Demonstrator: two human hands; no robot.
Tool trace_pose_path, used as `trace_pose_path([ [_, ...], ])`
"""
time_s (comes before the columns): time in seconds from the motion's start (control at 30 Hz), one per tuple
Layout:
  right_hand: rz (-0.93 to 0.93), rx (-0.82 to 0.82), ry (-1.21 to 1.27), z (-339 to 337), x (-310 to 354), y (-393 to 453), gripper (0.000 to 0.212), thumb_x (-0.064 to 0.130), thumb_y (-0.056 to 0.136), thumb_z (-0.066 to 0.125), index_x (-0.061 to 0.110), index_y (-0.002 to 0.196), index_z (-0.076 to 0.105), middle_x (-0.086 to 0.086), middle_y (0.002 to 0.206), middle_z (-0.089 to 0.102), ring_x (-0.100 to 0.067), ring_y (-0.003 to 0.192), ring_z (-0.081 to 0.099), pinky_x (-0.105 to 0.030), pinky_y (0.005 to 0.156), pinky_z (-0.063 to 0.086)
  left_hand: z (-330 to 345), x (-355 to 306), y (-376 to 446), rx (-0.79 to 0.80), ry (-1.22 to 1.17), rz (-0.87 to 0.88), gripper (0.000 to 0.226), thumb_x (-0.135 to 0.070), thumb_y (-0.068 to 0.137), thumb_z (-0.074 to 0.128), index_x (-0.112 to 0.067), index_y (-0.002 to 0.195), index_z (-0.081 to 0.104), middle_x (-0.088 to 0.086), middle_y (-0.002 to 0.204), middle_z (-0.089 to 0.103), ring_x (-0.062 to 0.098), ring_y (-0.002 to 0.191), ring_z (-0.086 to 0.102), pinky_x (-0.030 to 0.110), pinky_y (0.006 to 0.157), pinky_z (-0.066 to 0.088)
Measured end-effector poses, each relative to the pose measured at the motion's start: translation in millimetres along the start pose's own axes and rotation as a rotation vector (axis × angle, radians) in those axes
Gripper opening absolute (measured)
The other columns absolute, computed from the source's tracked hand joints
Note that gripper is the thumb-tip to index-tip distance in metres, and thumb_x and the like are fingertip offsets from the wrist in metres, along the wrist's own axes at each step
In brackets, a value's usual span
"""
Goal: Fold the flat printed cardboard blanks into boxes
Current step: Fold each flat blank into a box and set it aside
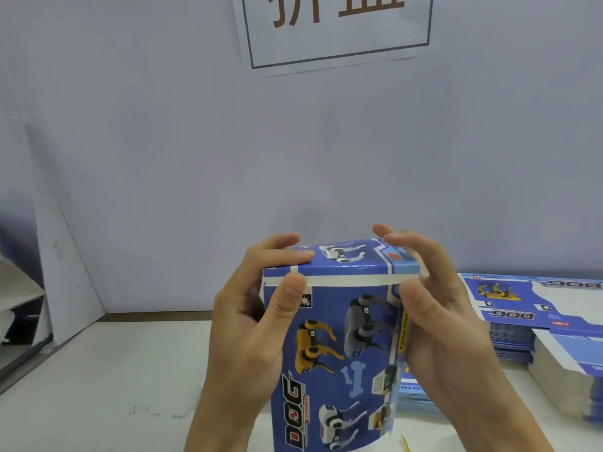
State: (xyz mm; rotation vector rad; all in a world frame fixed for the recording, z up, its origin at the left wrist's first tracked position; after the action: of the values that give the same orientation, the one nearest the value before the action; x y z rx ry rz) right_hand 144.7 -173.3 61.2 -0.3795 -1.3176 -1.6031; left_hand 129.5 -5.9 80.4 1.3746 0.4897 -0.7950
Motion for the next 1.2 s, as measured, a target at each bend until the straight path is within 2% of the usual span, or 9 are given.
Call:
trace_pose_path([
  [0.27, -0.103, -0.068, -0.153, -1.6, 3.0, 2.8, 0.03, 0.054, 0.07, 0.082, 0.03, 0.086, 0.074, 0.01, 0.139, 0.056, -0.022, 0.13, 0.055, -0.04, 0.072, 0.061, 1.9, -2.9, 0.8, -0.037, 0.044, 0.041, 0.038, -0.062, 0.066, 0.078, -0.038, 0.095, 0.073, -0.01, 0.13, 0.062, 0.019, 0.119, 0.063, 0.032, 0.063, 0.062],
  [0.4, -0.112, -0.119, -0.161, -6.2, 2.6, 2.3, 0.016, 0.043, 0.074, 0.073, 0.029, 0.079, 0.074, 0.012, 0.136, 0.059, -0.017, 0.125, 0.059, -0.035, 0.068, 0.061, 0.7, -1.6, 0.9, -0.066, 0.037, 0.034, 0.037, -0.062, 0.065, 0.077, -0.032, 0.088, 0.073, -0.012, 0.122, 0.066, 0.018, 0.117, 0.065, 0.033, 0.059, 0.062],
  [0.53, -0.17, -0.145, -0.252, -4.4, 10.1, 2.4, 0.019, 0.042, 0.077, 0.074, 0.036, 0.095, 0.073, 0.015, 0.137, 0.058, -0.009, 0.129, 0.054, -0.027, 0.079, 0.059, -2.5, -5.9, 0.7, -0.087, 0.149, 0.092, 0.033, -0.051, 0.068, 0.083, -0.034, 0.093, 0.072, -0.012, 0.128, 0.063, 0.018, 0.107, 0.07, 0.032, 0.058, 0.062],
  [0.67, -0.224, -0.243, -0.449, -9.6, 20.6, 0.2, 0.037, 0.052, 0.076, 0.07, 0.048, 0.111, 0.061, 0.018, 0.128, 0.062, -0.004, 0.125, 0.055, -0.029, 0.098, 0.045, -38.2, -5.8, -2.9, -0.416, 0.186, 0.146, 0.022, -0.042, 0.072, 0.084, -0.035, 0.089, 0.071, 0.003, 0.105, 0.074, 0.019, 0.08, 0.076, 0.029, 0.054, 0.059],
  [0.77, -0.291, -0.275, -0.583, -4.1, 35.4, -2.5, 0.014, 0.033, 0.083, 0.066, 0.03, 0.097, 0.067, 0.011, 0.093, 0.067, -0.006, 0.09, 0.063, -0.023, 0.078, 0.047, -70.3, 2.7, -13.3, -0.727, 0.084, 0.113, 0.016, -0.045, 0.074, 0.077, -0.035, 0.084, 0.069, -0.006, 0.075, 0.072, 0.014, 0.064, 0.069, 0.032, 0.057, 0.058],
  [0.9, 0.025, 0.146, -0.524, 42.5, 16.6, -1.4, 0.021, 0.027, 0.086, 0.06, 0.012, 0.08, 0.074, -0.001, 0.065, 0.07, -0.006, 0.055, 0.061, -0.017, 0.055, 0.047, -101.9, 19.0, -31.1, -1.051, -0.12, 0.081, 0.013, -0.034, 0.093, 0.069, -0.03, 0.088, 0.058, -0.012, 0.073, 0.069, 0.009, 0.066, 0.069, 0.027, 0.058, 0.057],
  [1.0, 0.458, 0.479, -0.846, 62.8, -31.8, -24.4, 0.047, 0.069, 0.08, 0.055, 0.029, 0.095, 0.074, 0.011, 0.083, 0.075, -0.003, 0.074, 0.07, -0.029, 0.077, 0.058, -106.3, 30.4, -44.6, -1.201, -0.175, 0.006, 0.018, -0.045, 0.093, 0.065, -0.033, 0.091, 0.052, -0.01, 0.083, 0.07, 0.015, 0.072, 0.072, 0.034, 0.057, 0.059],
  [1.07, 0.6, 0.458, -1.056, 52.9, -51.1, -32.6, 0.071, 0.091, 0.063, 0.046, 0.036, 0.104, 0.067, 0.021, 0.097, 0.07, 0.005, 0.09, 0.065, -0.028, 0.088, 0.054, -102.2, 38.8, -51.9, -1.267, -0.184, -0.051, 0.022, -0.049, 0.093, 0.064, -0.033, 0.092, 0.049, -0.007, 0.089, 0.07, 0.017, 0.072, 0.073, 0.036, 0.054, 0.06],
  [1.2, 0.547, 0.095, -0.924, 33.9, -51.0, -16.1, 0.052, 0.095, 0.059, 0.042, 0.052, 0.086, 0.052, 0.042, 0.077, 0.058, 0.019, 0.076, 0.058, -0.004, 0.059, 0.044, -84.5, 56.8, -45.0, -1.195, -0.231, -0.165, 0.024, -0.05, 0.092, 0.065, -0.033, 0.094, 0.048, -0.009, 0.087, 0.07, 0.015, 0.073, 0.072, 0.039, 0.063, 0.062],
])
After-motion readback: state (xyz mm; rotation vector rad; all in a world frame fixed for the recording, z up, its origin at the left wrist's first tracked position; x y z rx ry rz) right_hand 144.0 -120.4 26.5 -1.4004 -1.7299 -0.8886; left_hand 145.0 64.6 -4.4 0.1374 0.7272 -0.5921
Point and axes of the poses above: each hand's wrist, its own y-axis towards the middle knuckle, its own z-axis out of the palm, x = y × z, the point moved 9 cm from there along y, towards the middle knuckle
